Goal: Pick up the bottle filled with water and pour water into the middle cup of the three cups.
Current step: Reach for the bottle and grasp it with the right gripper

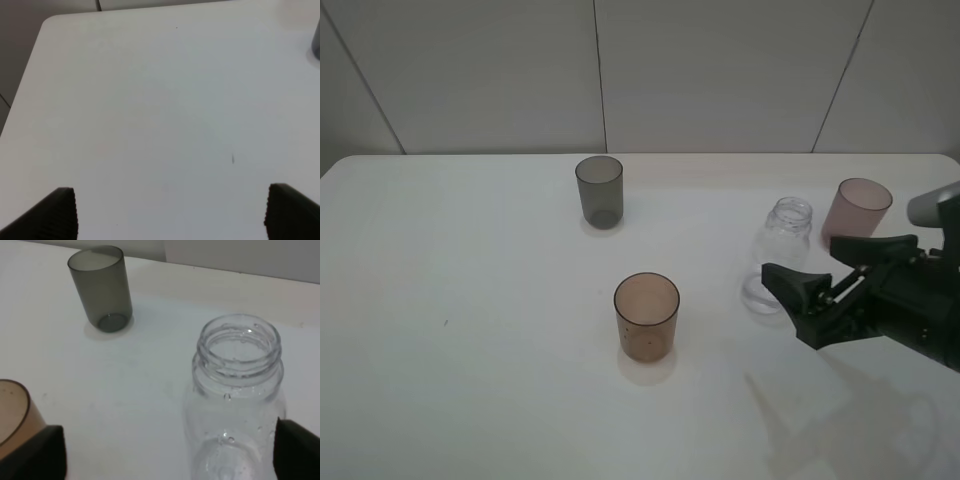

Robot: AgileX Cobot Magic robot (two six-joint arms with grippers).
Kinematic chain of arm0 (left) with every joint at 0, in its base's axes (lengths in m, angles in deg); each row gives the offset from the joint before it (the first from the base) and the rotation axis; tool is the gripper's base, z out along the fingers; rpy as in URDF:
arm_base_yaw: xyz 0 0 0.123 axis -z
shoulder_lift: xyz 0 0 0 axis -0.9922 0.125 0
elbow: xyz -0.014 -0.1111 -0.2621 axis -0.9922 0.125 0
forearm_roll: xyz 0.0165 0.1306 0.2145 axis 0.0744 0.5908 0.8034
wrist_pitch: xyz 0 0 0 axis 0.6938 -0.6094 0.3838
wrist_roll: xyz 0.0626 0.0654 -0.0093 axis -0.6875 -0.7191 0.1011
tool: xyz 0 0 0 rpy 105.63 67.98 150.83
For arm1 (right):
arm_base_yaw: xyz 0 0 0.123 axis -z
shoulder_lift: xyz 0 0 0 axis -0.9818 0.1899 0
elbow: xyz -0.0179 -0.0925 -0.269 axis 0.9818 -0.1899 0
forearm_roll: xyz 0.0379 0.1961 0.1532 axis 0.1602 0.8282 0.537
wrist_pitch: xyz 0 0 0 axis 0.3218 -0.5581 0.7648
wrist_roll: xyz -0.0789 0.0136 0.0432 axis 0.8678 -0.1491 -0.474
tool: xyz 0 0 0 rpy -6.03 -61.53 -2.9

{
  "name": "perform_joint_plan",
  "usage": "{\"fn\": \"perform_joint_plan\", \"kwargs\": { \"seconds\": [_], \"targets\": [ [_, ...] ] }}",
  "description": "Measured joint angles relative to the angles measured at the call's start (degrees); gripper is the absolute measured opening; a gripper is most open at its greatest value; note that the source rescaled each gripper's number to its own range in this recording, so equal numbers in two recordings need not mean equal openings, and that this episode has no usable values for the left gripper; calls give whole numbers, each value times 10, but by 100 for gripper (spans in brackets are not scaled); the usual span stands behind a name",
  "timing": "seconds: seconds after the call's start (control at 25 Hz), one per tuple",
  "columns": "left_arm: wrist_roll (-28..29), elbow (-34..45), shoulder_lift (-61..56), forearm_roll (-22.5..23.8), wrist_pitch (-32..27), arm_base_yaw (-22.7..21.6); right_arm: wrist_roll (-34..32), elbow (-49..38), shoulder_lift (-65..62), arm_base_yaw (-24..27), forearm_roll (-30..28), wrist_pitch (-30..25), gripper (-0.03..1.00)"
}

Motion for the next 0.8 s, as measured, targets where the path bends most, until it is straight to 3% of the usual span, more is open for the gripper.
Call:
{"fn": "perform_joint_plan", "kwargs": {
  "seconds": [0.12,0.36,0.6,0.8],
  "targets": [
    [0,0,0,0,0,0,0,-14,49,0,15,66,70],
    [0,0,0,0,0,0,0,-27,161,0,31,168,96],
    [0,0,0,0,0,0,0,-27,312,0,49,308,100],
    [0,0,0,0,0,0,0,-20,396,0,70,322,100]
  ]
}}
